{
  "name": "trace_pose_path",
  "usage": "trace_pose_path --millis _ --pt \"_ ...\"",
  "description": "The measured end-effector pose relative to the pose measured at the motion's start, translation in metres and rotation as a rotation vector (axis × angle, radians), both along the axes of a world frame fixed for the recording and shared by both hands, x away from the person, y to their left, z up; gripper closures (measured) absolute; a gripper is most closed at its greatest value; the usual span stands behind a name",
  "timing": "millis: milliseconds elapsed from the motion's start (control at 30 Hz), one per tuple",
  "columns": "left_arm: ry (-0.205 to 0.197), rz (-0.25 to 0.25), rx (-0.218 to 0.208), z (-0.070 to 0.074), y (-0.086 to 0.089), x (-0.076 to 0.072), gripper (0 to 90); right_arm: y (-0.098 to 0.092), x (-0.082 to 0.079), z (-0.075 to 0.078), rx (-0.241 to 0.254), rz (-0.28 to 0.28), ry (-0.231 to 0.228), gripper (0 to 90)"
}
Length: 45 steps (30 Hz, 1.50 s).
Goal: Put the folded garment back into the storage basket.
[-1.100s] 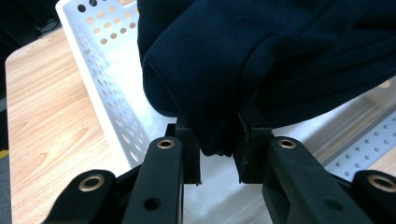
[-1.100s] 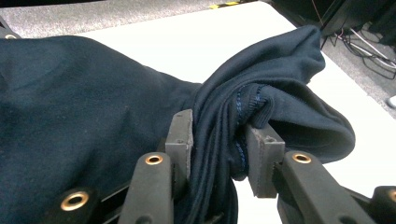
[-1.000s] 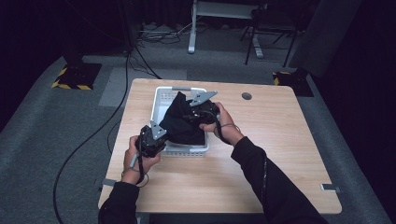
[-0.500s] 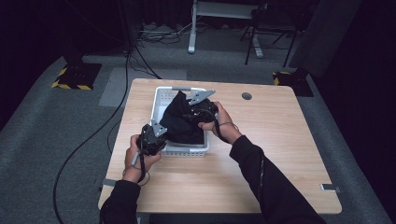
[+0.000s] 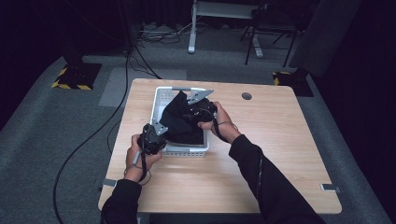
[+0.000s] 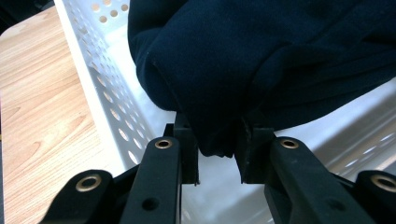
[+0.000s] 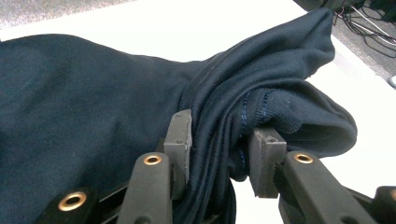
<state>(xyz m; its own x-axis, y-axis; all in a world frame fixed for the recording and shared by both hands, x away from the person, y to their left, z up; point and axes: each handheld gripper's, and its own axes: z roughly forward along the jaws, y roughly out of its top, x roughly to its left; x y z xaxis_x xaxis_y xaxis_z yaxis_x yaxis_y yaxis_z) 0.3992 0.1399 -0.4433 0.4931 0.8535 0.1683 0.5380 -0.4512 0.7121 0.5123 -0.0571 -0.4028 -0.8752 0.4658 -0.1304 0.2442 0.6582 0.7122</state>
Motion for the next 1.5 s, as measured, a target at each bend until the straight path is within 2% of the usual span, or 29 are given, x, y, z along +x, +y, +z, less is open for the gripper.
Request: trace_pose_path --millis 100,433,733,900,1067,1167,1333,1467,1500 --pt "0.007 0.001 -0.017 0.0 0.001 0.0 72.1 0.001 0.0 -0.003 -0.005 -0.013 0.006 65.2" --pt "0.012 -0.007 -0.016 -0.001 0.001 0.001 71.7 -0.001 0.004 -0.007 -0.009 -0.026 0.032 64.3" --pt "0.021 -0.015 -0.012 -0.002 0.0 0.001 70.5 -0.001 0.004 -0.009 -0.012 -0.031 0.026 62.9" --pt "0.035 -0.027 -0.011 -0.002 -0.001 0.0 62.5 0.0 0.004 -0.011 -0.036 -0.036 0.018 59.6" --pt "0.044 -0.053 -0.019 -0.002 0.0 -0.001 58.9 -0.001 0.006 -0.015 -0.052 -0.049 0.021 58.7" --pt "0.034 -0.074 -0.049 0.002 0.001 -0.003 57.7 -0.002 0.007 -0.016 -0.057 -0.059 0.025 58.3" --pt "0.029 -0.099 -0.065 0.008 -0.001 -0.007 54.2 0.001 0.006 -0.016 -0.062 -0.054 0.019 56.3" --pt "0.03 -0.119 -0.1 0.01 -0.001 -0.009 46.6 0.001 0.007 -0.016 -0.071 -0.084 0.005 47.1" --pt "0.026 -0.122 -0.106 0.011 -0.001 -0.01 41.4 0.0 0.008 -0.017 -0.068 -0.095 0.005 44.3"
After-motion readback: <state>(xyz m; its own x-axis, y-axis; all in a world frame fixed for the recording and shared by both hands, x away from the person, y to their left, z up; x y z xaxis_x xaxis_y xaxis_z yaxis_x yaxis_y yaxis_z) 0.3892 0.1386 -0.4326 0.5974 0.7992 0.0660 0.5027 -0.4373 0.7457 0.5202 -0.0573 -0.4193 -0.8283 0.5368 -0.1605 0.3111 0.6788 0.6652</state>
